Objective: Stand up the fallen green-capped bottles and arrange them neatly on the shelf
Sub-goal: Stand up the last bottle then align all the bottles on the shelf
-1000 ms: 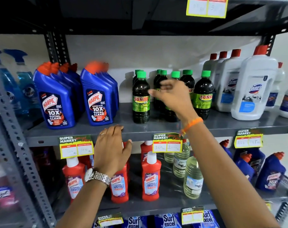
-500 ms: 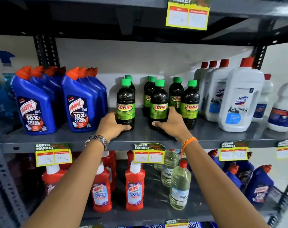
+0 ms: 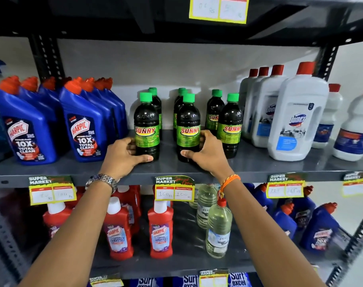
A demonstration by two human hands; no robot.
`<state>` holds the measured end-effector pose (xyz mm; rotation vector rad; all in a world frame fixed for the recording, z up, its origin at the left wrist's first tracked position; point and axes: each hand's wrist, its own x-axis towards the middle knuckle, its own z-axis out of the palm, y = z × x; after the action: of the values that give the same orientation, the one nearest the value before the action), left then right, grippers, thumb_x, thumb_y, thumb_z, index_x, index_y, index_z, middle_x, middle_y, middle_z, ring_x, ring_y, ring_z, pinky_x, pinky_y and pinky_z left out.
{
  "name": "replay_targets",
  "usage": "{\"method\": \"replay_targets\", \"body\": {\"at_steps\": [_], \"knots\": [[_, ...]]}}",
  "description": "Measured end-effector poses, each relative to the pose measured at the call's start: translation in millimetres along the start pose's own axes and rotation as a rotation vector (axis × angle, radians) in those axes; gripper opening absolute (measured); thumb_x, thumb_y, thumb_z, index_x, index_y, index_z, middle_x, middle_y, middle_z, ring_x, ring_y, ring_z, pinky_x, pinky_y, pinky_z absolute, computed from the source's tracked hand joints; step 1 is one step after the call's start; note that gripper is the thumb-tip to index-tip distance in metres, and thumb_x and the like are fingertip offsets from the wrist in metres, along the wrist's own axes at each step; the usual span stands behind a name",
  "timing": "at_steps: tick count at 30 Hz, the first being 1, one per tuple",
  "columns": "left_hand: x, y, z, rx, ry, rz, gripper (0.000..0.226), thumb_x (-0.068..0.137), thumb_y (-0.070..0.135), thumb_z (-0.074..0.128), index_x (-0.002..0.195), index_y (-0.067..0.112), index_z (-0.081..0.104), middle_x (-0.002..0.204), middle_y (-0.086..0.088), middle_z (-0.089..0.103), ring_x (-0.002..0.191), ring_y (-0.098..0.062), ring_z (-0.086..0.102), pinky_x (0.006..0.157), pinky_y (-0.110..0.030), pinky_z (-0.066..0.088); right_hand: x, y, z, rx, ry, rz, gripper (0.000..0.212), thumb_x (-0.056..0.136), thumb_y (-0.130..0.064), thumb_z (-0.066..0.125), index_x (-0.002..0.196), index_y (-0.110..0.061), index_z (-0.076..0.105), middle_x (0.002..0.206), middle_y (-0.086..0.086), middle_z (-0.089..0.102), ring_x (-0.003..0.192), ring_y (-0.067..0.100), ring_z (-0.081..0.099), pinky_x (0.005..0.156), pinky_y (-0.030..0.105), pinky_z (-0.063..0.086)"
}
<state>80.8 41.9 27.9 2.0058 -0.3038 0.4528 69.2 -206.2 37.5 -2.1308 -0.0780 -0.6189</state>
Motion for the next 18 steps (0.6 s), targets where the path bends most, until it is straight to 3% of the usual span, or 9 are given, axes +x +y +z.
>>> {"method": "replay_targets", "body": {"at_steps": [4,8,11,13,15,18], "knots": [[-1,0,1,0.014,-0.002,-0.018,0.064,0.06,0.02,0.09,0.118,0.012,0.064,0.102,0.005,0.07,0.092,-0.006,0.067,0.089,-0.027,0.053,-3,-3,-3,-0.014,0.007,0.0,0.084,0.067,-0.029,0.092,0.136,-0.006,0.05,0.123,0.005,0.068,0.104,0.012,0.059,0.087,0.02,0.044],[-4,4,-5,0.073,-0.027,-0.077,0.078,0.06,0.026,0.091,0.128,0.011,0.057,0.12,-0.004,0.068,0.102,-0.012,0.065,0.092,-0.026,0.051,-10,-9,-7,-0.034,-0.001,0.008,0.088,0.064,-0.038,0.093,0.134,-0.008,0.05,0.119,0.003,0.068,0.104,0.013,0.062,0.083,0.02,0.044],[-34,3,-6,0.225,0.187,0.049,0.058,0.078,0.039,0.078,0.124,0.01,0.058,0.12,-0.004,0.067,0.107,-0.015,0.063,0.095,-0.031,0.05,-23,-4,-18,0.029,0.061,0.015,0.09,0.057,-0.044,0.095,0.13,-0.01,0.053,0.103,-0.003,0.065,0.089,0.01,0.062,0.082,0.021,0.052],[-61,-2,-2,0.314,0.317,0.194,0.04,0.091,0.044,0.061,0.114,0.012,0.063,0.11,-0.004,0.071,0.1,-0.016,0.065,0.09,-0.036,0.052,-32,7,-35,0.069,0.245,0.038,0.077,0.058,-0.041,0.095,0.119,-0.012,0.057,0.093,-0.004,0.063,0.08,0.01,0.06,0.08,0.025,0.056],[-79,-11,6,0.408,0.332,0.281,0.037,0.097,0.043,0.049,0.11,0.013,0.066,0.105,-0.004,0.072,0.095,-0.019,0.065,0.086,-0.036,0.051,-37,21,-54,-0.01,0.417,0.085,0.073,0.06,-0.04,0.094,0.114,-0.012,0.055,0.1,0.003,0.063,0.094,0.02,0.063,0.088,0.033,0.053],[-83,-27,20,0.556,0.345,0.33,0.04,0.098,0.037,0.044,0.112,0.01,0.07,0.113,-0.009,0.072,0.103,-0.027,0.064,0.097,-0.04,0.045,-27,35,-70,-0.123,0.375,0.156,0.088,0.06,-0.037,0.094,0.124,-0.003,0.044,0.127,0.017,0.055,0.123,0.035,0.052,0.108,0.041,0.041]]}}
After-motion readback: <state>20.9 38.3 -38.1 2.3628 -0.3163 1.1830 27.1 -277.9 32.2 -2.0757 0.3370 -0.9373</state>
